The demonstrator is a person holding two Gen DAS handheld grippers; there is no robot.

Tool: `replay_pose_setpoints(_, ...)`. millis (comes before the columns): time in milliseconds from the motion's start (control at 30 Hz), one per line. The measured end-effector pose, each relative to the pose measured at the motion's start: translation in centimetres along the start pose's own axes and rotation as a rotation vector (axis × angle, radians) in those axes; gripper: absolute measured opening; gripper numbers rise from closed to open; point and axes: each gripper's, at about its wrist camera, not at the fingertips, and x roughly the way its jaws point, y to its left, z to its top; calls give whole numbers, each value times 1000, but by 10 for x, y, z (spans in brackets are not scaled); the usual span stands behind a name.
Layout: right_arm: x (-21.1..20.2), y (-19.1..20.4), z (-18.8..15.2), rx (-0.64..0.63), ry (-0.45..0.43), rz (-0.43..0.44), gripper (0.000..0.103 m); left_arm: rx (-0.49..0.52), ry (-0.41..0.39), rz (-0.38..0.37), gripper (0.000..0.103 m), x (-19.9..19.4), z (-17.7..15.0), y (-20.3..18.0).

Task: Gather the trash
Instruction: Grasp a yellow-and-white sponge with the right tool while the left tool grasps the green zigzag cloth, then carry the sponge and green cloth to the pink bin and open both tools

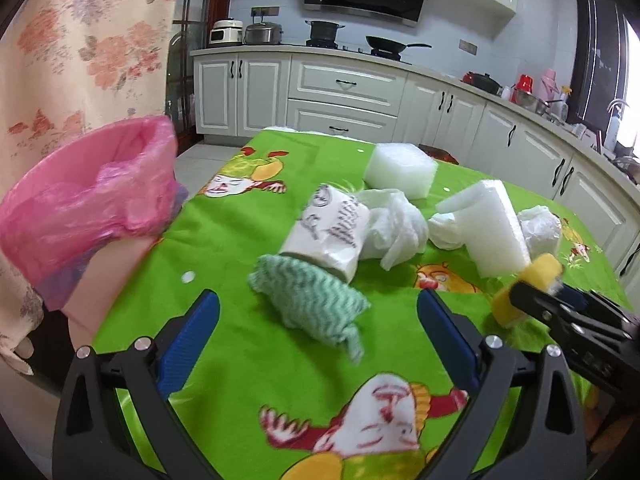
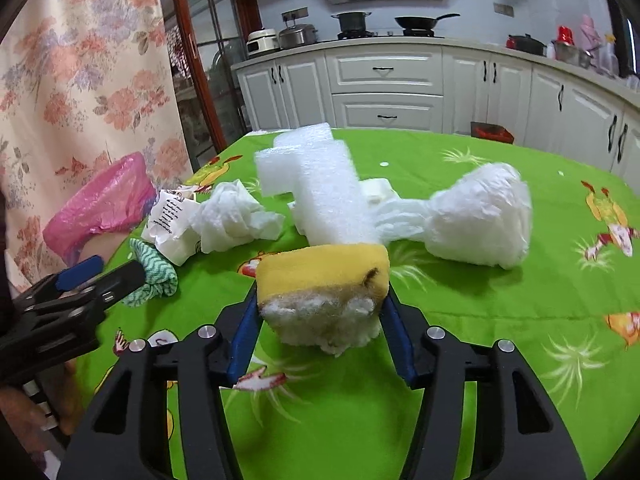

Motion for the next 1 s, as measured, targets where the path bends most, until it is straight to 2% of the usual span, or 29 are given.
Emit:
replay_pose_setpoints(33,-2,-2,-1,5,-1,1,53,2,3,-1,91,3,1,-3)
replay_pose_setpoints(100,-6,-4,-3,8,-4,6,53,11,26,13,73,13,3,-8)
replay_pose_setpoints(133,-7,-5,-4,9,-6,6,53,11,59,11,68,20,4,-10)
replay_pose_setpoints(200,-9,-6,-4,13,-7,12,53,-3,90,7,47,27,4,-10)
replay_pose_setpoints(333,-15,-9,-5,24,-18,25,53,8,95,5,31,26,1,-9)
replay_pose_setpoints(600,-19,-1,-9,9,-23,39,53,74,-5,-24,28,-11,-16,-18)
replay_pose_setpoints(1000,-34,17,-14,-34,-38,39,53,96,-75,-43,28,-51,-31,-18)
